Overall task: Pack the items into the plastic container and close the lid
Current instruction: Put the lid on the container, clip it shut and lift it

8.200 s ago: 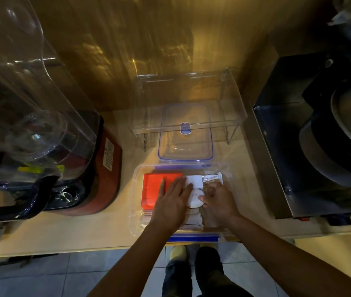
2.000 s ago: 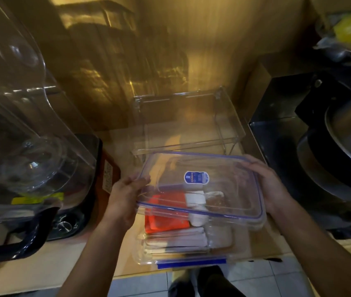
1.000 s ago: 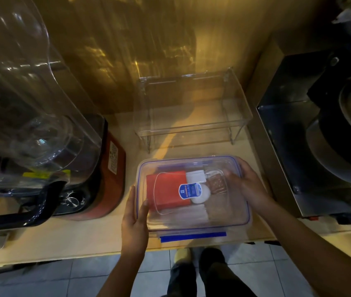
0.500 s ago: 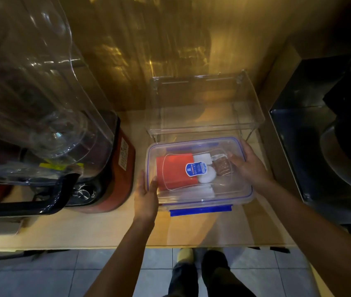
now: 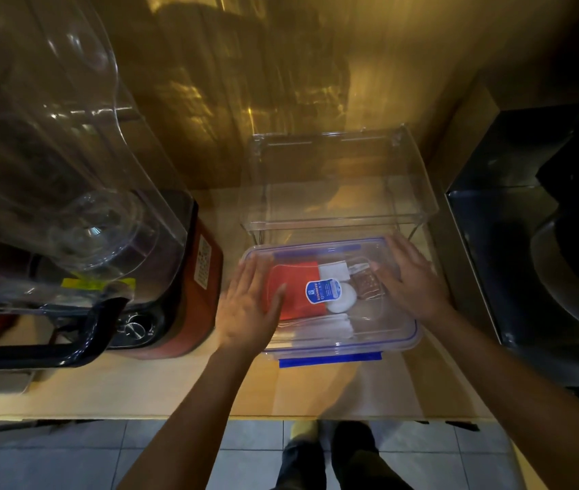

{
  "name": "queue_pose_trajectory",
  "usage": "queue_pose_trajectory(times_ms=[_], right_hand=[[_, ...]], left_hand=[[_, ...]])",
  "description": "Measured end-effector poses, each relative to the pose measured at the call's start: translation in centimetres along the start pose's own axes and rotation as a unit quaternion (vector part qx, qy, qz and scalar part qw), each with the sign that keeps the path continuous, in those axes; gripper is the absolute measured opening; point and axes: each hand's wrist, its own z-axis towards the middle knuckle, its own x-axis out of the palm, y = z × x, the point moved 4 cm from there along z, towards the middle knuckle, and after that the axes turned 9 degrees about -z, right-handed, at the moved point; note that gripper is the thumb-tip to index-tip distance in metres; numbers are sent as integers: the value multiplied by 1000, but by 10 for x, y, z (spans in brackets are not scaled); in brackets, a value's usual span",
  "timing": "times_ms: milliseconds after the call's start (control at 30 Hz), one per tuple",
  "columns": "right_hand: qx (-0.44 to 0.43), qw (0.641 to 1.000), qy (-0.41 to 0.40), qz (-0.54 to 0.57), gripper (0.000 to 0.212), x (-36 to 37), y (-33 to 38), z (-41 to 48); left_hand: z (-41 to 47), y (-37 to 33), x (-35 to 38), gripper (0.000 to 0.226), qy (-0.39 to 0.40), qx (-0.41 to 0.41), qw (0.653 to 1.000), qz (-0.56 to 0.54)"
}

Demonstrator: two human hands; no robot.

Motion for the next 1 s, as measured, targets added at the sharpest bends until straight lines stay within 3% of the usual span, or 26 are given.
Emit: queue_pose_trajectory(times_ms=[133, 233, 533, 600, 700, 833, 1000], right_hand=[[-57, 993, 25, -98, 61, 2, 7, 10], [-67, 988, 32, -138, 59, 2, 7, 12], [-114, 960, -75, -242, 38, -1, 11, -5], [-105, 959, -37, -260, 47, -5, 17, 12], [-79, 961, 91, -249, 63, -1, 22, 39], [-40, 959, 248, -129, 66, 9, 27, 57], [16, 966, 259, 6, 62, 8, 24, 62]], left_hand=[[23, 0, 15, 60, 68, -14, 995, 74], [24, 2, 19, 60, 77, -23, 994, 79], [-1, 8, 23, 59, 96, -23, 992, 76], [-1, 7, 23, 59, 100, -25, 991, 84], [-1, 7, 23, 59, 101, -29, 990, 91], [-1, 7, 24, 59, 104, -32, 990, 90], [-1, 8, 25, 59, 106, -34, 990, 84]])
